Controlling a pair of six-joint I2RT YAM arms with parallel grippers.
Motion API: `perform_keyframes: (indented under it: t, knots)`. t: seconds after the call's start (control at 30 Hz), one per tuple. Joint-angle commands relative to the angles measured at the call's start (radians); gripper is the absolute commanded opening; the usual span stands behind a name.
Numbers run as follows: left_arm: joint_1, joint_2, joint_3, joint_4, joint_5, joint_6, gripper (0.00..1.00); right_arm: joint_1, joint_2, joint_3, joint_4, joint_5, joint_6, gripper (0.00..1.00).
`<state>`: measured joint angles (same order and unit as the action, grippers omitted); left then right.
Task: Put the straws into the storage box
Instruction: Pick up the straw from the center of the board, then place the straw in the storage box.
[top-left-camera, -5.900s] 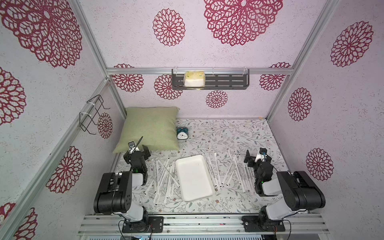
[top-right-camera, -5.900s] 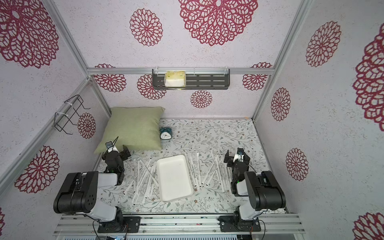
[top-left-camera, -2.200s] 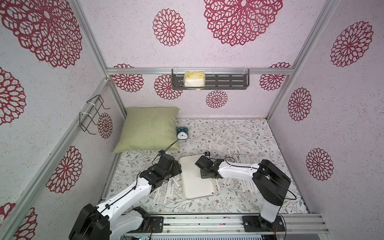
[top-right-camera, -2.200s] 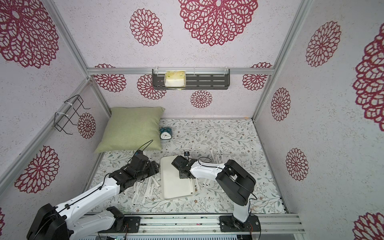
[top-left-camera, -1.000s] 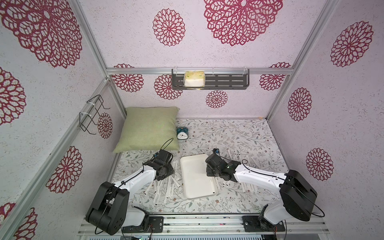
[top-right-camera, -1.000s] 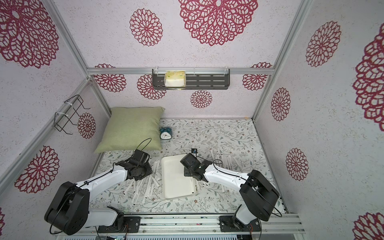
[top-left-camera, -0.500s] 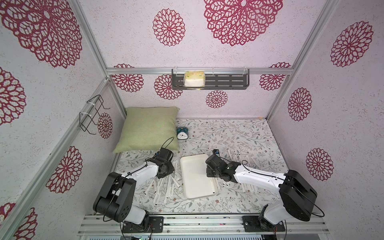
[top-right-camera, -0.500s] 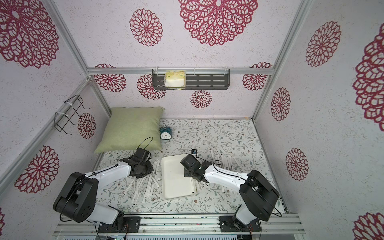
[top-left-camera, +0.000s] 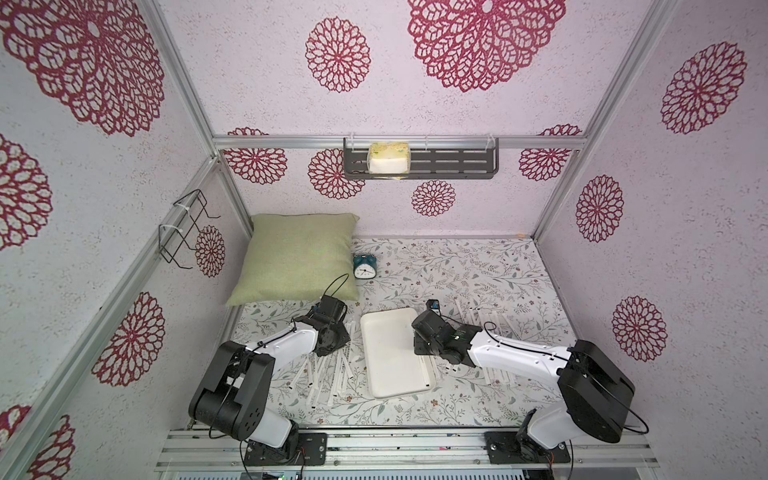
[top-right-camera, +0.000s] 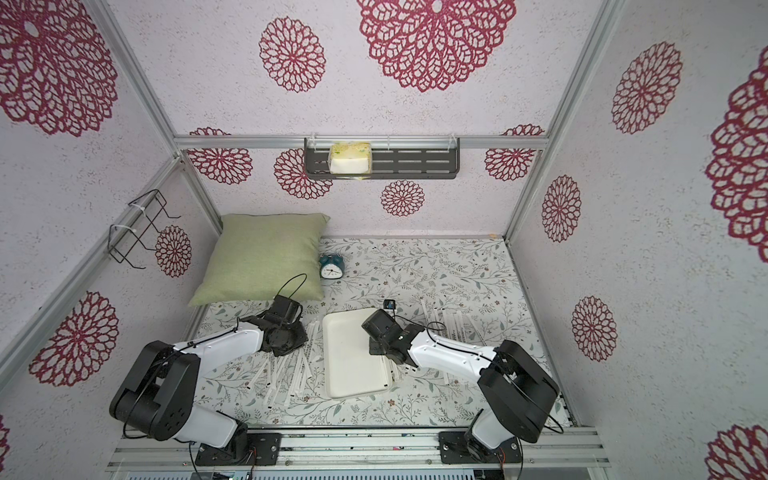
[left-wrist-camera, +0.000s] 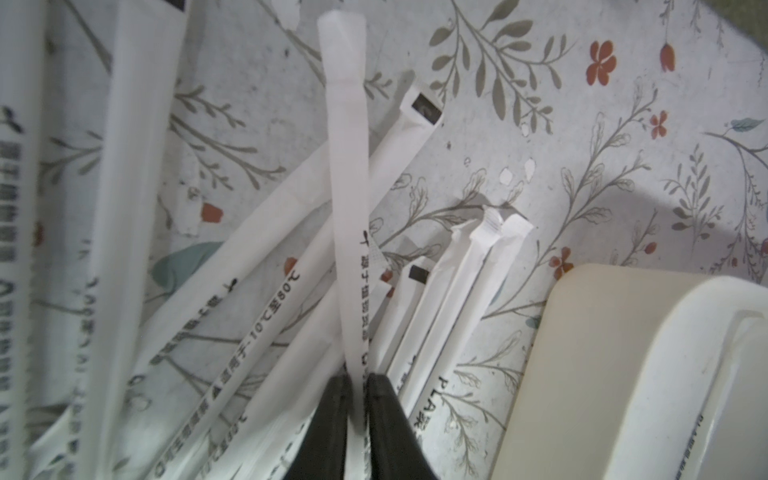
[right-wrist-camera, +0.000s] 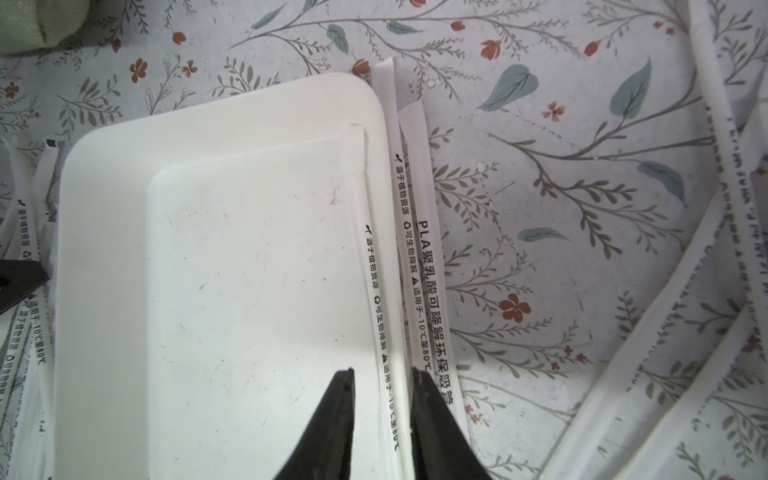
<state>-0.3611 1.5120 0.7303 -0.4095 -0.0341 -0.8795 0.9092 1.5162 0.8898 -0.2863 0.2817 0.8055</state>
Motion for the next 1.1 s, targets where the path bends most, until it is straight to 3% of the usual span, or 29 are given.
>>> perform_keyframes:
  t: [0.0, 0.23, 0.3, 0.37, 0.5, 0.6, 0.73, 1.07]
  knots:
    - [0.007, -0.050, 0.016, -0.026, -0.007, 0.020, 0.14, -0.005, -0.039, 0.001, 0.010, 0.021, 0.003, 0.29]
    - [-0.002, -0.193, 0.067, -0.124, -0.032, 0.074, 0.12, -0.011, -0.063, 0.004, 0.001, 0.016, 0.000, 0.29]
    - [-0.059, -0.248, 0.117, -0.168, -0.074, 0.082, 0.13, -0.033, -0.103, 0.002, -0.015, 0.007, -0.002, 0.29]
    - [-0.173, -0.261, 0.182, -0.178, -0.100, 0.062, 0.14, -0.072, -0.156, -0.009, -0.032, 0.014, -0.008, 0.29]
    - [-0.373, -0.131, 0.301, -0.088, -0.076, -0.050, 0.14, -0.197, -0.254, -0.066, -0.033, 0.013, -0.041, 0.29]
    - [-0.452, 0.032, 0.378, -0.039, -0.056, -0.114, 0.14, -0.277, -0.296, -0.096, -0.029, -0.016, -0.055, 0.28]
    - [-0.489, 0.163, 0.393, 0.041, -0.014, -0.196, 0.14, -0.311, -0.332, -0.123, -0.021, -0.023, -0.061, 0.28]
    - [-0.485, 0.312, 0.382, 0.133, 0.091, -0.240, 0.14, -0.321, -0.291, -0.161, 0.037, -0.078, -0.069, 0.28]
